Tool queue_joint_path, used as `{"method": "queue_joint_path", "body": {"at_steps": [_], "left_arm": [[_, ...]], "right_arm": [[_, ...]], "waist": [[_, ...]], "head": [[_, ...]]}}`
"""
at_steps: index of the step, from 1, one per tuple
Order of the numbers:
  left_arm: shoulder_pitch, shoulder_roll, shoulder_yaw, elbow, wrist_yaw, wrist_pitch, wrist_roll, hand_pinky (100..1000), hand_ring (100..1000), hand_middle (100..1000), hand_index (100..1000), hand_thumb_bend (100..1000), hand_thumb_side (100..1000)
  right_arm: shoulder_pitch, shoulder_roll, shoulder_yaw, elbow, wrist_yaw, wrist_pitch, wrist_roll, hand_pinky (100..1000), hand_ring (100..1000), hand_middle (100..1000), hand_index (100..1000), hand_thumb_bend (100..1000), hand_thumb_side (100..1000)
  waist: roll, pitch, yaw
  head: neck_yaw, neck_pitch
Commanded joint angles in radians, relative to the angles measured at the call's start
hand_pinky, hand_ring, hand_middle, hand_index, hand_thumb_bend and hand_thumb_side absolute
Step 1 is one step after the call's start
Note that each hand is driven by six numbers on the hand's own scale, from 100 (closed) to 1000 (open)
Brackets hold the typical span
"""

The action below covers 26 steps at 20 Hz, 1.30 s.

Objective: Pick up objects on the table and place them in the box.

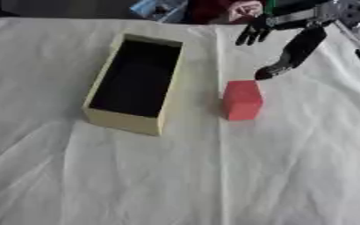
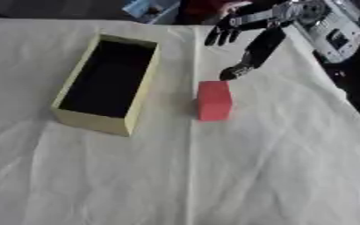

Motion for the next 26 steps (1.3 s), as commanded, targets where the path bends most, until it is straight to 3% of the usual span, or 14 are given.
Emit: {"method": "queue_joint_path", "body": {"at_steps": [1,7,16,21,26], "left_arm": [[-0.011,0.018,-0.001,-0.02,0.001,-0.002,-0.005,569,563,521,657,218,100],[-0.012,0.015,-0.003,-0.02,0.004,-0.001,-0.008,569,563,521,657,216,100],[-0.012,0.011,-0.004,-0.02,0.007,0.0,-0.011,568,563,521,657,214,100],[-0.013,0.009,-0.004,-0.02,0.008,0.0,-0.013,568,563,521,656,212,100],[-0.014,0.007,-0.005,-0.02,0.01,-0.001,-0.014,569,564,521,656,211,100]], "right_arm": [[-0.002,-0.04,-0.001,-0.063,0.022,0.044,0.011,853,880,862,933,450,445],[0.028,-0.027,0.031,-0.088,0.05,0.121,0.014,852,881,862,926,449,438],[0.049,-0.008,0.048,-0.105,0.064,0.15,0.014,851,883,868,924,460,444],[0.06,0.003,0.057,-0.119,0.116,0.171,0.014,852,893,866,930,483,443],[0.071,0.024,0.059,-0.101,0.189,0.171,0.006,852,895,846,927,549,342]], "waist": [[-0.013,-0.027,0.003],[-0.011,-0.026,0.006],[-0.01,-0.024,0.01],[-0.01,-0.023,0.011],[-0.007,-0.022,0.014]], "head": [[0.002,-0.004],[-0.003,-0.004],[-0.007,-0.004],[-0.008,-0.005],[-0.012,-0.007]]}}
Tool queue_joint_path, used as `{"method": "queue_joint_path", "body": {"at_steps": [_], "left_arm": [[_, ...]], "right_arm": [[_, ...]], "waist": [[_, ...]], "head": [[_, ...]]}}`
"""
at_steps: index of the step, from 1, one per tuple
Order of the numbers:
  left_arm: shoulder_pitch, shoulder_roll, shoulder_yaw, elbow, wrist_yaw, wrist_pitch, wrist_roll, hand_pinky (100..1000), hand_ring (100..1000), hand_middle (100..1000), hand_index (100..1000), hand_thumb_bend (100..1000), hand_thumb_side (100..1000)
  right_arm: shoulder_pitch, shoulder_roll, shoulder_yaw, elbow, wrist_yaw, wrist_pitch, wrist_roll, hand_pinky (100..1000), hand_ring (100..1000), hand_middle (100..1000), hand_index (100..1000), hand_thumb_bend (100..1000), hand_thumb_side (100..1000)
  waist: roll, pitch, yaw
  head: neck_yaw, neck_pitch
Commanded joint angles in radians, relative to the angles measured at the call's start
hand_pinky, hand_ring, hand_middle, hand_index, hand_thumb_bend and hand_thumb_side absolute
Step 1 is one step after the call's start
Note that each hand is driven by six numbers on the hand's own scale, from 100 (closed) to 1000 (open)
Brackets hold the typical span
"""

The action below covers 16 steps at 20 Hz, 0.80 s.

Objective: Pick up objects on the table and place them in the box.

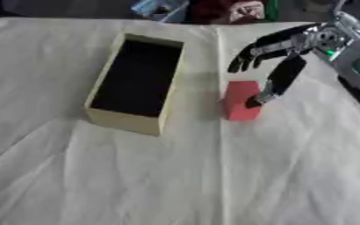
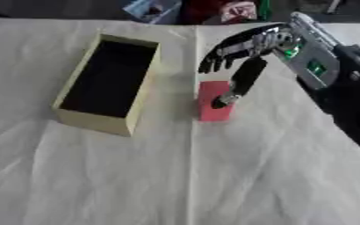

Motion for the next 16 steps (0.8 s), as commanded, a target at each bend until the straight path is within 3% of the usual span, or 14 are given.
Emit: {"method": "queue_joint_path", "body": {"at_steps": [1,8,14,16], "left_arm": [[-0.013,0.008,0.0,-0.02,0.004,-0.001,-0.005,568,564,521,656,211,100],[-0.015,0.005,-0.001,-0.02,0.006,-0.001,-0.008,568,564,520,656,208,100],[-0.017,0.002,-0.001,-0.02,0.005,0.0,-0.009,567,564,519,654,202,100],[-0.017,0.001,-0.001,-0.02,0.005,0.0,-0.009,567,564,519,653,202,100]], "right_arm": [[-0.011,-0.001,-0.009,0.005,0.039,-0.001,-0.006,851,894,842,925,553,330],[0.005,0.022,-0.01,0.028,0.066,0.006,-0.014,837,881,809,905,560,277],[0.031,0.041,-0.012,0.04,0.092,0.039,-0.108,795,830,756,846,549,293],[0.037,0.045,-0.011,0.04,0.091,0.052,-0.144,775,811,696,783,517,307]], "waist": [[-0.007,-0.022,0.003],[-0.004,-0.021,0.004],[-0.002,-0.019,0.008],[-0.001,-0.018,0.008]], "head": [[-0.004,-0.007],[-0.008,-0.009],[-0.012,-0.011],[-0.012,-0.01]]}}
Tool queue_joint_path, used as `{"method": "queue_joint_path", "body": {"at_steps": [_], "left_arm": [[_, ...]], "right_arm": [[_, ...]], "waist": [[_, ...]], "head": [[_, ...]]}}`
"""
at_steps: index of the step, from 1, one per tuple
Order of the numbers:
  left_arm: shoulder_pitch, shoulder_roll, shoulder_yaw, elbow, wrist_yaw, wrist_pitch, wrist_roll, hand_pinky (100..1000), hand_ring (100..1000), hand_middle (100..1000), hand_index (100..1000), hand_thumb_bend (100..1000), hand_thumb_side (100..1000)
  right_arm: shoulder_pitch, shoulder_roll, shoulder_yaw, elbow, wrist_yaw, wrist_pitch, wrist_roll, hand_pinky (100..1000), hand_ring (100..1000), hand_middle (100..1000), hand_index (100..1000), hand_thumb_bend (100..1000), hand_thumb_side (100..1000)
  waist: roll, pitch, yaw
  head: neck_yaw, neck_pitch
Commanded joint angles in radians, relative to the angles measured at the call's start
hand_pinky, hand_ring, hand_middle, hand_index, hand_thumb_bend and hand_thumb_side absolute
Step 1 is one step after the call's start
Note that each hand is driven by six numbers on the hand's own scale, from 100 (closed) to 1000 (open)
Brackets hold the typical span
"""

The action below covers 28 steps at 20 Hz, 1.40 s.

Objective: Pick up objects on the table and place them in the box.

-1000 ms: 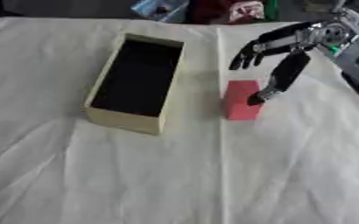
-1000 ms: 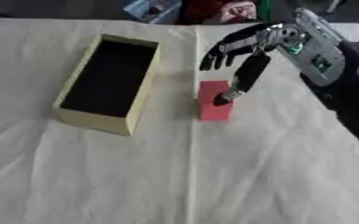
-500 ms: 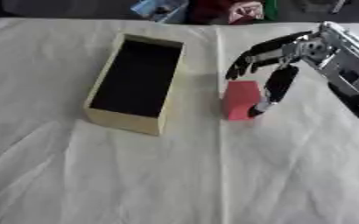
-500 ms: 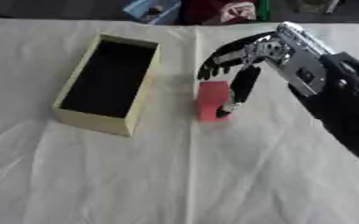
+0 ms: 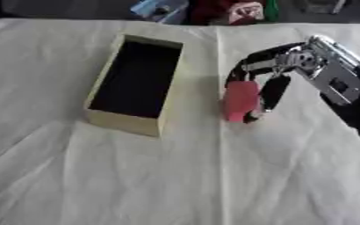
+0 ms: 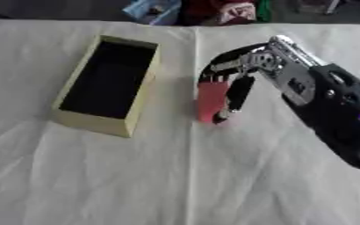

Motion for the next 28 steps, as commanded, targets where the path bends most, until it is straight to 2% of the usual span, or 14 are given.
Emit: {"method": "queue_joint_path", "body": {"at_steps": [1,4,9,13,21,28], "left_arm": [[-0.011,0.01,-0.001,-0.02,0.003,0.0,-0.003,567,564,519,653,202,100],[-0.011,0.01,-0.001,-0.02,0.002,0.0,-0.003,567,564,519,653,199,100],[-0.013,0.01,0.0,-0.02,-0.005,0.0,-0.004,566,565,520,651,163,100],[-0.014,0.01,0.0,-0.02,-0.01,0.0,-0.002,566,565,520,650,162,100],[-0.013,0.011,-0.001,-0.02,-0.006,0.001,0.0,567,565,520,651,172,100],[-0.013,0.014,-0.002,-0.02,-0.005,0.001,0.001,567,565,521,651,175,100]], "right_arm": [[-0.01,-0.009,-0.01,-0.005,0.007,0.019,-0.056,771,810,675,760,499,313],[-0.008,-0.01,-0.006,-0.014,0.0,0.028,-0.084,764,811,654,725,459,304],[-0.004,-0.011,-0.008,-0.016,0.003,0.032,-0.105,716,769,614,667,423,166],[0.001,-0.012,-0.012,-0.012,0.003,0.039,-0.131,664,729,600,633,394,119],[-0.016,-0.027,-0.042,-0.076,-0.055,0.058,-0.144,656,708,577,607,307,110],[-0.095,-0.033,-0.097,-0.137,-0.095,0.086,-0.153,662,697,565,597,245,100]], "waist": [[-0.001,-0.018,0.002],[-0.002,-0.017,0.002],[-0.003,-0.017,0.002],[-0.003,-0.018,0.003],[-0.002,-0.022,0.001],[-0.005,-0.024,0.0]], "head": [[-0.002,-0.005],[-0.003,-0.005],[-0.005,-0.008],[-0.006,-0.009],[-0.007,-0.011],[-0.012,-0.009]]}}
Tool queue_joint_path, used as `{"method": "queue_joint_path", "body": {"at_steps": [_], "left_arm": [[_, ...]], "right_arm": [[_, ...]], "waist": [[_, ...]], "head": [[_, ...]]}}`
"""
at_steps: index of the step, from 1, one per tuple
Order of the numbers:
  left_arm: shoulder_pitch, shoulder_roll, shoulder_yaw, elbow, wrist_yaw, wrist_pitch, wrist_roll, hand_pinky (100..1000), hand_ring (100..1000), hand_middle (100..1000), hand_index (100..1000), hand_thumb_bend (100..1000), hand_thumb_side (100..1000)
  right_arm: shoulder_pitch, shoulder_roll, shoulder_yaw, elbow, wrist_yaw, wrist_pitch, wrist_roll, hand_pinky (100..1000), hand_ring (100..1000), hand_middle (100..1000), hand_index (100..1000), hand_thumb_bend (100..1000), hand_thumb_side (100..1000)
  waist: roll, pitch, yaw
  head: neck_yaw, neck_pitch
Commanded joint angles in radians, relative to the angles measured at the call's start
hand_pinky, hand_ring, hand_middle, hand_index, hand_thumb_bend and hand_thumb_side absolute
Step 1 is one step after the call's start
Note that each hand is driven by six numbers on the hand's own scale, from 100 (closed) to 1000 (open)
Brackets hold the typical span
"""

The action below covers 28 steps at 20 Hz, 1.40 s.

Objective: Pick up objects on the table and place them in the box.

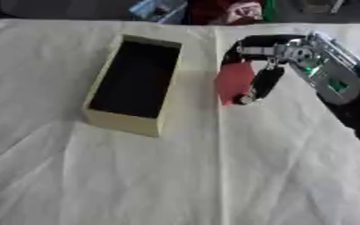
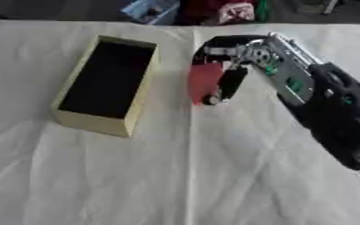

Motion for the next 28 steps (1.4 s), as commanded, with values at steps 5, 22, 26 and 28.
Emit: {"method": "queue_joint_path", "body": {"at_steps": [5,22,26,28], "left_arm": [[-0.013,0.013,-0.005,-0.02,0.002,0.001,-0.002,568,566,521,652,175,100],[-0.033,0.003,-0.021,-0.02,0.02,-0.004,-0.018,569,566,521,653,184,100],[-0.038,-0.001,-0.024,-0.02,0.025,-0.006,-0.023,568,565,520,652,183,100],[-0.039,-0.002,-0.024,-0.02,0.026,-0.005,-0.024,568,565,520,652,183,100]], "right_arm": [[-0.143,0.064,-0.077,0.023,-0.016,0.032,-0.017,665,685,555,590,201,100],[-0.311,0.404,-0.212,0.398,0.194,-0.009,-0.108,663,670,541,578,144,103],[-0.308,0.459,-0.247,0.473,0.257,-0.009,-0.143,664,675,546,583,148,108],[-0.306,0.471,-0.258,0.497,0.28,-0.016,-0.157,664,675,546,583,148,108]], "waist": [[-0.008,-0.027,0.008],[-0.016,-0.021,0.062],[-0.016,-0.016,0.073],[-0.016,-0.015,0.075]], "head": [[-0.029,-0.007],[-0.112,-0.009],[-0.128,-0.01],[-0.13,-0.01]]}}
